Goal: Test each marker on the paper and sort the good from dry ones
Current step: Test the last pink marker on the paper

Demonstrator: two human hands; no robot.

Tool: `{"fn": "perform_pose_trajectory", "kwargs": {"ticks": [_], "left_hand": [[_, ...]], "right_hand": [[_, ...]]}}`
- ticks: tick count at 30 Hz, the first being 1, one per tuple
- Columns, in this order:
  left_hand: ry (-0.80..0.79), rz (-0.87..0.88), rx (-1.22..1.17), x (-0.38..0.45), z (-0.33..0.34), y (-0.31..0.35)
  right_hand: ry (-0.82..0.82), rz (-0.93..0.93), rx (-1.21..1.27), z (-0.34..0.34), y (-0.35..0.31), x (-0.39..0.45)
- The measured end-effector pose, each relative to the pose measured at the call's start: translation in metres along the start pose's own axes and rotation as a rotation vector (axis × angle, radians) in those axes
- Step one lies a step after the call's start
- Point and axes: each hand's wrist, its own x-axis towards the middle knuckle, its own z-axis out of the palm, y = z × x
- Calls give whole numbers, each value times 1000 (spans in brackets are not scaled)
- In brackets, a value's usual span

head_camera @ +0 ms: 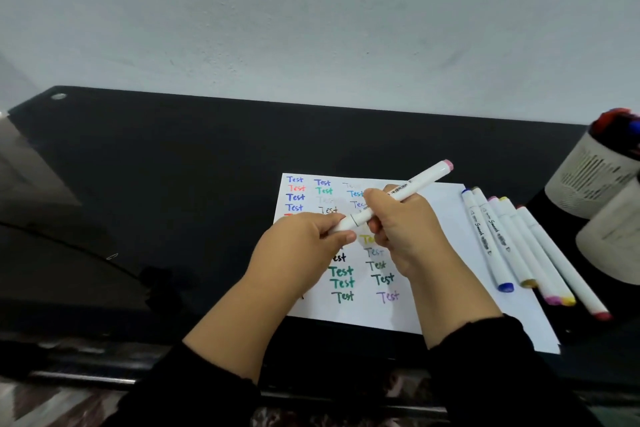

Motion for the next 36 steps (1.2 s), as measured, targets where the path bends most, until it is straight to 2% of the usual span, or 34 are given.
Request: {"fn": "perform_pose_trajectory", "kwargs": {"ticks": [5,9,13,15,20,25,31,36], "left_hand": [[-95,-27,-106,1,-6,-1],[-84,-37,-147,0,-8,1],[17,47,49,-3,-4,7],[17,69,94,-3,-3,8],[-86,-71,-169,1,-15,-1],[-35,-73,-257,2,-18,-2],[-11,-69,-233,5,-13,1],[-17,-29,-78,24,-14,5]], "right_hand": [[-14,-20,35,0,2,0],[32,-17,43,5,1,0],[115,38,79,8,-1,1],[115,56,78,9,-2,1],[143,36,166,-8,-5,10],[175,62,185,-19,-3,15],[246,28,210,-36,-8,15],[192,-42,118,-46,-18,29]]}}
